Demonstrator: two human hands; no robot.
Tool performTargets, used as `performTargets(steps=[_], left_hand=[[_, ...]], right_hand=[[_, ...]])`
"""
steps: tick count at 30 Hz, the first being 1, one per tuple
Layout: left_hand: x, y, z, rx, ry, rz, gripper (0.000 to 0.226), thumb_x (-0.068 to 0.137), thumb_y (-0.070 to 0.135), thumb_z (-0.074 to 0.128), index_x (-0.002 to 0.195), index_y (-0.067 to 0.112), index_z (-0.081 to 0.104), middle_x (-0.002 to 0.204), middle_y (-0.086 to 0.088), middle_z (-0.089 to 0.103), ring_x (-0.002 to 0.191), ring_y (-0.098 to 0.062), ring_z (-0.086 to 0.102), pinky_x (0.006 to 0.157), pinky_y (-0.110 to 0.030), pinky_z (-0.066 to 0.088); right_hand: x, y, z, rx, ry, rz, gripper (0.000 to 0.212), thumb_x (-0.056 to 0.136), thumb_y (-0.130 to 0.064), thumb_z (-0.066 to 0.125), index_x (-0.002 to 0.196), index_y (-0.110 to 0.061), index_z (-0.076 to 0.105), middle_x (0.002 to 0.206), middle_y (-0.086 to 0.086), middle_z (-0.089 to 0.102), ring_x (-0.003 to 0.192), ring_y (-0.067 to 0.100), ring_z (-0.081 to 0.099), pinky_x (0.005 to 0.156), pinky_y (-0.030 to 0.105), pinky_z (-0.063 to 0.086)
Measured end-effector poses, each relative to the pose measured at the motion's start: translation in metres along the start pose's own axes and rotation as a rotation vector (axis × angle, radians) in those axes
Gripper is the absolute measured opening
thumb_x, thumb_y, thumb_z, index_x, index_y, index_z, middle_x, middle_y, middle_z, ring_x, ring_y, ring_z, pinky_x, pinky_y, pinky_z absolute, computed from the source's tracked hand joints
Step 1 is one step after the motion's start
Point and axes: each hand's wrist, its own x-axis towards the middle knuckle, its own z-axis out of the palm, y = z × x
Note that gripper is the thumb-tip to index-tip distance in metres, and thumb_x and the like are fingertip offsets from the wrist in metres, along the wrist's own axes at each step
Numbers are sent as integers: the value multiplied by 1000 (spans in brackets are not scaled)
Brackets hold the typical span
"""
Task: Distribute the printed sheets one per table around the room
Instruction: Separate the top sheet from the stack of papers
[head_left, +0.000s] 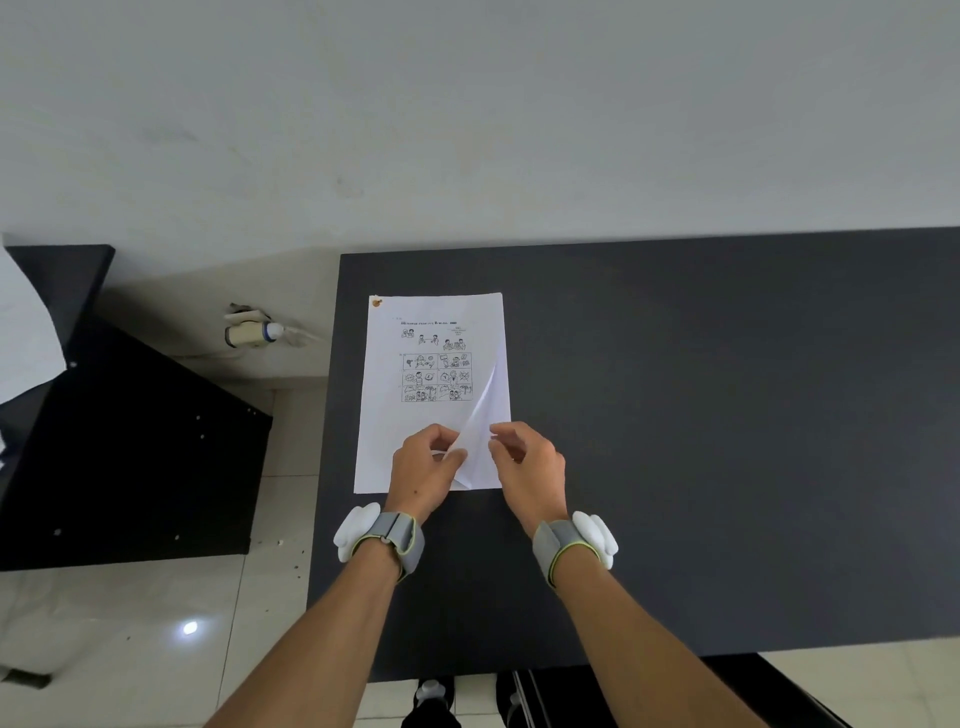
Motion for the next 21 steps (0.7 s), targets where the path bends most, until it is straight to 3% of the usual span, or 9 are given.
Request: performTargets(steps=[3,7,10,13,18,21], left_hand=[[-4,3,-2,-30,-22,13,18,89,18,67,103,28,62,101,1,70,93,-15,69,75,-28,55],[-8,8,-2,-29,-5,19,8,93,32,64,100,30,64,99,5,69,93,-9,65,70,-23,52],[-8,9,-2,-51,-2,18,8,93,39,63,94,32,66,97,8,70,95,-10,65,78,-28,56],[-8,8,-3,-35,-12,27,5,91,37,68,93,34,65,98,10,69,95,-4,64,77,-27,55],[-6,5,-2,-19,-1,-13,14,93,17,65,103,26,65,102,6,68,96,-12,66,88,-39,60],[-8,8,-2,-17,0,-14,17,93,16,64,105,28,60,104,3,68,100,-20,68,86,-38,61]], right_hand=[[2,-3,2,104,-59,-1,21,96,-12,64,112,-20,76,107,-9,76,97,0,69,75,-1,46],[3,-2,5,110,-78,9,25,96,-9,61,110,-20,78,106,-10,77,100,1,69,77,-1,44],[3,-1,6,88,-83,2,27,97,-8,60,112,-22,79,109,-9,76,103,4,68,84,5,46],[2,0,5,38,-99,-5,29,98,-8,58,113,-22,78,112,-9,75,105,5,65,89,11,46],[2,3,1,-136,72,49,28,96,-14,61,124,-14,66,115,1,65,100,16,64,81,21,50],[1,8,-3,-332,61,81,35,96,-20,60,129,-13,63,123,3,55,102,21,60,78,25,45]])
